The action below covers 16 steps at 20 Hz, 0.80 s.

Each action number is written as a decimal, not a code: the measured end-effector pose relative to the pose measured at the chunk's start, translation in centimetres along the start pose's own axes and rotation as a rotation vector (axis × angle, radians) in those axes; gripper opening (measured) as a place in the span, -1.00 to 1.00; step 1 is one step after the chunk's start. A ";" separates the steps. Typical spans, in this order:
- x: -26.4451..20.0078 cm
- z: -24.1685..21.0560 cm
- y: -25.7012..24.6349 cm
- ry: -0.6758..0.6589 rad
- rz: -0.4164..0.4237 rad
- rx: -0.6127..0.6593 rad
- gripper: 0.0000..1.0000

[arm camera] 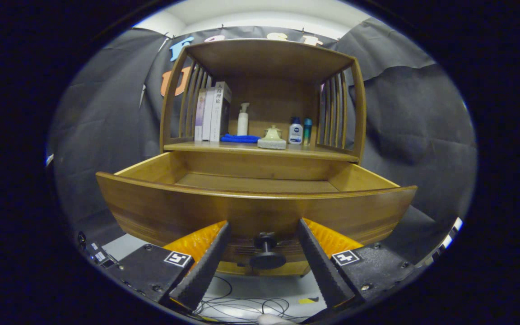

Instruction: Pull open the drawer, take out the items inside it, and place them on the countertop above the cabinet.

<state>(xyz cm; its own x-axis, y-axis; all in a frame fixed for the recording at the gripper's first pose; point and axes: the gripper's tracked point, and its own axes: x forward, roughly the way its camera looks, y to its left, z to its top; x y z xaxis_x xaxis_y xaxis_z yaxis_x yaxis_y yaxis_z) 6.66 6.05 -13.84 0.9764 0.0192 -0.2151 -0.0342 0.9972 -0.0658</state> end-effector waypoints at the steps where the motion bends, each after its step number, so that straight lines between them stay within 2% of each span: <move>1: 0.2 0.0 0.0 -0.005 -0.003 -0.006 0.97; 16: 8.9 3.4 1.5 -0.012 -0.024 0.053 0.97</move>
<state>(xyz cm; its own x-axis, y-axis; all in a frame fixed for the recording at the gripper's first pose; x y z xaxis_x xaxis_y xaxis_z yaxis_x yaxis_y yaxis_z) 16.07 7.96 -12.54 0.9794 -0.0038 -0.2020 0.0001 0.9998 -0.0186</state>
